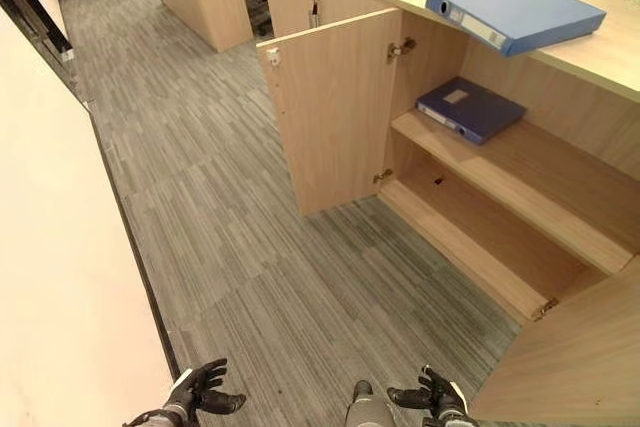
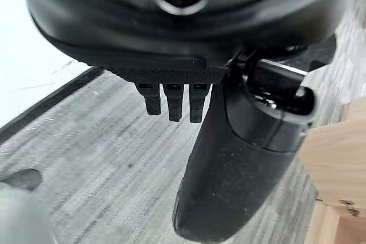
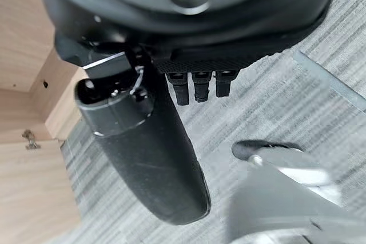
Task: Put the empty folder in the office cabinet
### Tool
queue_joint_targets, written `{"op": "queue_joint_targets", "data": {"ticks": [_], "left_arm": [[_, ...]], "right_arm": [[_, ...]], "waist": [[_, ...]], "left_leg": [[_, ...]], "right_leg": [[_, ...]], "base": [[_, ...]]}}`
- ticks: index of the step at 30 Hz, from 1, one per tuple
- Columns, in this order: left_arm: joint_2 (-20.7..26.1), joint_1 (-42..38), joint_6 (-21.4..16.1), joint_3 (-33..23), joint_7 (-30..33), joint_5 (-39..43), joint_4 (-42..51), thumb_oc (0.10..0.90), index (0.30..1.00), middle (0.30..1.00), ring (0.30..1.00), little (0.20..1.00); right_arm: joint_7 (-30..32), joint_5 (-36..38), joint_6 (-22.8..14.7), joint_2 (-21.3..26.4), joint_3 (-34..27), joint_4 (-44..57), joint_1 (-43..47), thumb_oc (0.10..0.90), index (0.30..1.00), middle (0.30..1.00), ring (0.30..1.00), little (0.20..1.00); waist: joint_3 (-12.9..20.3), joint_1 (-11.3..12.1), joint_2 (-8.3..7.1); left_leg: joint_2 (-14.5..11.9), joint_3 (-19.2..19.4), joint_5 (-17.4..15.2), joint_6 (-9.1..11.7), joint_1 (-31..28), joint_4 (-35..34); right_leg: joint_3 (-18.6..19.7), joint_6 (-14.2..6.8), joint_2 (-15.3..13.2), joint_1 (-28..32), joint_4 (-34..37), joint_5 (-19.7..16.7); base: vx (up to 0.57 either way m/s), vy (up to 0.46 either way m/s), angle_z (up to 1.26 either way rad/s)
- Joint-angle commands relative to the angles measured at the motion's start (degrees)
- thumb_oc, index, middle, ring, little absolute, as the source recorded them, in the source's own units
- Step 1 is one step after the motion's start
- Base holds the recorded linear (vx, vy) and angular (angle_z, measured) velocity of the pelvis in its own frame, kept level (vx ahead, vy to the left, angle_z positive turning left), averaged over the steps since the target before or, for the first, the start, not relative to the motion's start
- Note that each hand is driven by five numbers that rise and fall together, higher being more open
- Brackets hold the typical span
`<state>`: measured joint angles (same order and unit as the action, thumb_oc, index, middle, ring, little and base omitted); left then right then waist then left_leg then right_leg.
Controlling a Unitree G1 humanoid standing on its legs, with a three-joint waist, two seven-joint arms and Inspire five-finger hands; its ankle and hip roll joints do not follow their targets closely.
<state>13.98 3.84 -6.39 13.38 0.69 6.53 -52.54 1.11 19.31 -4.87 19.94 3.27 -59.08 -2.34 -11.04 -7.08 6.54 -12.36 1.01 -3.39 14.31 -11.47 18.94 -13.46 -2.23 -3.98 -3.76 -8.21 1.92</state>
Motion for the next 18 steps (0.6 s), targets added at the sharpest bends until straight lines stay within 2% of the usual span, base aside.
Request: {"op": "queue_joint_targets", "data": {"ticks": [1, 2, 3, 5, 6, 7, 8, 9, 10, 11, 12, 14, 15, 16, 17, 18], "left_arm": [[1.5, -4.8, -3.6, 1.6, 0.9, 1.3, 4.0, 0.8, 0.9, 0.9, 0.9, 0.9], [1.1, -5.8, -3.4, 1.7, 1.7, 1.5, 3.6, 0.8, 0.9, 0.9, 0.9, 0.9], [1.1, -5.9, -3.5, 1.7, 1.7, 1.5, 3.6, 0.8, 0.9, 0.9, 0.9, 0.9], [1.0, -6.1, -3.6, 1.8, 1.9, 1.8, 3.8, 0.8, 0.9, 0.9, 0.9, 0.9], [1.0, -6.1, -3.6, 1.8, 1.9, 1.8, 3.7, 0.8, 0.9, 0.9, 0.9, 0.9], [1.1, -6.1, -3.8, 1.9, 1.9, 2.4, 4.2, 0.8, 0.9, 0.9, 0.9, 0.9], [1.2, -6.1, -4.1, 1.9, 1.7, 2.5, 4.8, 0.8, 0.9, 0.9, 0.9, 0.9], [1.2, -6.0, -4.1, 2.0, 1.7, 2.5, 4.8, 0.8, 0.9, 0.9, 0.9, 0.9], [1.1, -5.8, -4.1, 2.1, 1.7, 2.5, 4.8, 0.8, 0.9, 0.9, 0.9, 0.9], [1.1, -5.7, -4.1, 2.2, 1.7, 2.5, 4.8, 0.8, 0.9, 0.9, 0.9, 0.9], [1.1, -5.5, -4.0, 2.2, 1.8, 2.6, 5.1, 0.8, 0.9, 0.9, 0.9, 0.9], [1.0, -5.6, -4.1, 2.2, 2.2, 2.8, 4.6, 0.8, 0.9, 0.9, 0.9, 0.9], [1.0, -5.6, -4.1, 2.2, 2.2, 2.8, 4.6, 0.8, 0.9, 0.9, 0.9, 0.9], [0.8, -5.7, -4.2, 2.1, 2.4, 3.0, 3.9, 0.8, 0.9, 0.9, 0.9, 0.9], [0.7, -5.4, -4.2, 1.6, 2.7, 3.3, 3.5, 0.8, 0.9, 0.9, 0.9, 0.9], [0.7, -5.1, -4.2, 1.3, 2.7, 3.3, 2.9, 0.8, 0.9, 0.9, 0.9, 0.9]], "right_arm": [[0.2, 2.1, -3.1, 3.4, 0.8, 3.3, 0.8, 0.8, 0.9, 0.9, 0.9, 0.9], [0.4, 1.6, -2.9, 3.9, 1.6, 3.5, 1.5, 0.8, 0.9, 0.9, 0.9, 0.9], [0.4, 1.6, -2.9, 3.9, 1.6, 3.5, 1.6, 0.8, 0.9, 0.9, 0.9, 0.9], [0.4, 1.4, -2.4, 4.0, 2.2, 2.8, 2.2, 0.8, 0.9, 0.9, 0.9, 0.9], [0.4, 1.4, -2.4, 3.9, 2.2, 2.7, 2.2, 0.8, 0.9, 0.9, 0.9, 0.9], [0.1, 1.2, -2.3, 3.5, 2.8, 3.0, 2.2, 0.8, 0.9, 0.9, 0.9, 0.9], [-0.2, 0.5, -2.6, 3.0, 3.7, 3.6, 2.0, 0.8, 0.9, 0.9, 0.9, 0.9], [-0.2, 0.5, -2.6, 3.0, 3.7, 3.6, 1.9, 0.8, 0.9, 0.9, 0.9, 0.9], [-0.3, 0.3, -2.6, 2.8, 4.2, 4.5, 1.5, 0.8, 0.9, 0.9, 0.9, 0.9], [-0.2, 0.3, -2.6, 2.8, 4.2, 4.6, 1.4, 0.8, 0.9, 0.9, 0.9, 0.9], [-0.2, 0.2, -2.6, 2.8, 4.4, 5.1, 1.3, 0.8, 0.9, 0.9, 0.9, 0.9], [0.1, -0.2, -2.7, 2.4, 4.9, 4.7, 1.6, 0.8, 0.9, 0.9, 0.9, 0.9], [0.1, -0.2, -2.7, 2.4, 4.9, 4.7, 1.6, 0.8, 0.9, 0.9, 0.9, 0.9], [0.2, -0.3, -2.9, 2.1, 5.4, 5.0, 1.8, 0.8, 0.9, 0.9, 0.9, 0.9], [0.3, -0.7, -2.9, 1.6, 6.0, 5.1, 2.0, 0.8, 0.9, 0.9, 0.9, 0.9], [0.3, -1.1, -2.8, 1.3, 6.3, 5.1, 2.0, 0.8, 0.9, 0.9, 0.9, 0.9]], "waist": [[1.0, -2.1, -3.67], [0.4, -1.7, -5.77], [0.2, -1.6, -5.67], [0.2, -0.6, -7.37], [0.0, -0.5, -7.18], [0.0, 0.9, -7.88], [0.0, 2.3, -7.46], [-0.2, 2.6, -7.45], [0.0, 3.6, -6.61], [-0.2, 3.8, -6.82], [-0.2, 4.5, -6.45], [-0.5, 5.7, -5.8], [-0.6, 5.7, -5.85], [-0.8, 6.4, -6.01], [-1.2, 7.6, -5.8], [-1.3, 8.2, -6.25]], "left_leg": [[2.2, 0.2, 16.2, -2.8, 1.7, 11.0], [4.6, -0.3, 14.9, -4.0, 4.0, 17.5], [4.5, -0.3, 14.7, -4.0, 4.1, 17.9], [6.1, -0.2, 12.5, -5.2, 7.6, 20.6], [5.8, 0.0, 12.2, -5.2, 7.6, 20.9], [5.3, 1.3, 10.6, -5.9, 11.2, 19.2], [3.6, 2.1, 9.7, -6.3, 14.7, 6.7], [3.6, 2.4, 9.4, -6.3, 14.0, 6.4], [3.5, 1.6, 9.1, -6.7, 16.4, -4.5], [3.7, 1.9, 8.9, -6.7, 15.5, -5.0], [4.3, 0.8, 8.9, -6.8, 15.8, -10.4], [5.5, -1.9, 11.7, -6.5, 17.6, -17.3], [5.5, -1.9, 11.7, -6.5, 17.5, -17.4], [6.2, -2.7, 12.2, -6.2, 19.9, -19.9], [6.6, -3.7, 12.9, -5.8, 23.8, -22.5], [7.0, -4.1, 13.0, -5.9, 25.0, -22.6]], "right_leg": [[5.8, -1.1, -2.9, 4.5, 12.1, -3.9], [8.1, -0.1, -3.2, 6.4, 12.1, -3.1], [8.2, -0.1, -3.1, 6.4, 12.0, -3.1], [10.5, 0.2, -3.2, 7.9, 12.2, -2.6], [10.6, 0.2, -3.0, 7.9, 12.1, -2.6], [12.7, 0.0, -2.5, 9.8, 12.4, -1.6], [14.9, -1.1, -1.7, 12.1, 12.9, -0.1], [15.1, -1.1, -1.7, 12.5, 12.8, 0.3], [16.7, -1.8, -0.9, 14.5, 13.2, 1.6], [16.9, -1.9, -1.2, 15.0, 13.2, 2.0], [17.9, -2.0, -0.8, 16.1, 13.2, 3.0], [20.0, -1.6, 0.1, 18.3, 13.2, 4.3], [20.0, -1.6, 0.1, 18.4, 13.2, 4.3], [21.6, -1.2, 0.3, 19.9, 13.1, 5.4], [24.8, -0.5, 1.3, 21.3, 11.9, 6.8], [26.6, -0.2, 1.3, 22.0, 10.8, 8.1]], "base": [[0.28, -0.278, -0.39], [0.28, -0.271, -0.4], [0.27, -0.238, -0.48], [0.17, -0.109, -0.62], [0.28, -0.109, -1.04], [0.51, -0.034, -0.98], [0.53, -0.039, -0.91], [0.59, 0.061, -0.69], [0.3, 0.036, -0.77], [0.41, 0.048, -0.76], [0.28, 0.012, -0.56], [0.33, -0.003, -0.39], [0.32, -0.029, -0.62], [0.46, -0.041, -0.78], [0.61, -0.043, -0.67], [0.57, -0.008, -0.7]]}}
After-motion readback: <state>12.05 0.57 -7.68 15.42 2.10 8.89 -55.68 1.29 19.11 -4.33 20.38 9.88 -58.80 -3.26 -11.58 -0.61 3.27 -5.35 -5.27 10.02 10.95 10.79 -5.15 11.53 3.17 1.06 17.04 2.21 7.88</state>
